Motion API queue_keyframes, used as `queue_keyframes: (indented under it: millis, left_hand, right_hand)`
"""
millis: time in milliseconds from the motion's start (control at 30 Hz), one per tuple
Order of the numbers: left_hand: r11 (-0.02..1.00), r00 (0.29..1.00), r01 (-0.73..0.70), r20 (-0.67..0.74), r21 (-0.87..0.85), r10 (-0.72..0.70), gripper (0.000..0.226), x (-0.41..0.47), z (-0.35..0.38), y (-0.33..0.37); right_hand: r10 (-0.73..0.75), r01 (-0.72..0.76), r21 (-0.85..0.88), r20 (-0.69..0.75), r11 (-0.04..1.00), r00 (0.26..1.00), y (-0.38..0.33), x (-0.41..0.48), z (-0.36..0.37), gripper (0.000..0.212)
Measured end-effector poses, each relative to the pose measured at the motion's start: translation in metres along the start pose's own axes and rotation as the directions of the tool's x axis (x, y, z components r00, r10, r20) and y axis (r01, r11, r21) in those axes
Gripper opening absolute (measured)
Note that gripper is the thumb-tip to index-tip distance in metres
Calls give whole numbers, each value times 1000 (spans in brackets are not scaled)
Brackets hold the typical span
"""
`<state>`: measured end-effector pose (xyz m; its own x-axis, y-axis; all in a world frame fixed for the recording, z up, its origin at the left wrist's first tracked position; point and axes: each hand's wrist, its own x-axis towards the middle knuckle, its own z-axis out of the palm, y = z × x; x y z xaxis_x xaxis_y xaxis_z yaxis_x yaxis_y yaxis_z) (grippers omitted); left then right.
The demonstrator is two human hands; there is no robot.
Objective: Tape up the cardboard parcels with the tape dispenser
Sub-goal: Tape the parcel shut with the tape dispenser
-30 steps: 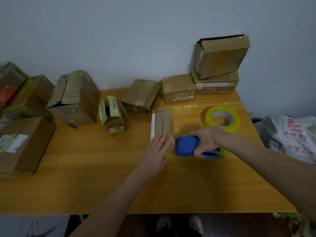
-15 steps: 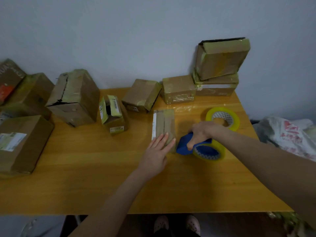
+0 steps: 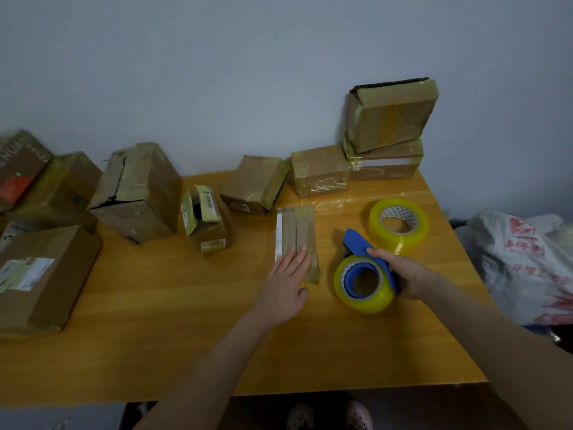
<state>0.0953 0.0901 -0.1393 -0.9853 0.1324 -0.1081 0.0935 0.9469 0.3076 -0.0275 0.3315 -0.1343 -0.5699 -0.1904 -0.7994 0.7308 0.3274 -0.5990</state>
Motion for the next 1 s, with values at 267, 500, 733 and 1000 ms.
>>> queue_keyframes:
  millis: [267, 500, 733, 1000]
  left_hand:
    - [832, 770, 233, -427, -504, -475, 35, -21, -27, -15]
    - [717, 771, 345, -253, -606, -584, 19, -13, -22, -12]
    - [595, 764, 372, -129, -713, -632, 8, -5, -17, -17]
    - [688, 762, 434, -170, -582, -625, 29, 1, -3, -17]
  right_hand:
    - [-643, 379, -703, -146, 602, 752, -17, -26, 21, 43]
    - [-618, 485, -679, 59, 551, 784, -3, -29, 108, 50]
    - [-622, 517, -571, 12, 638, 783, 1, -22, 118, 42]
    - [-683, 443, -694, -99, 568, 723, 7, -7, 126, 36]
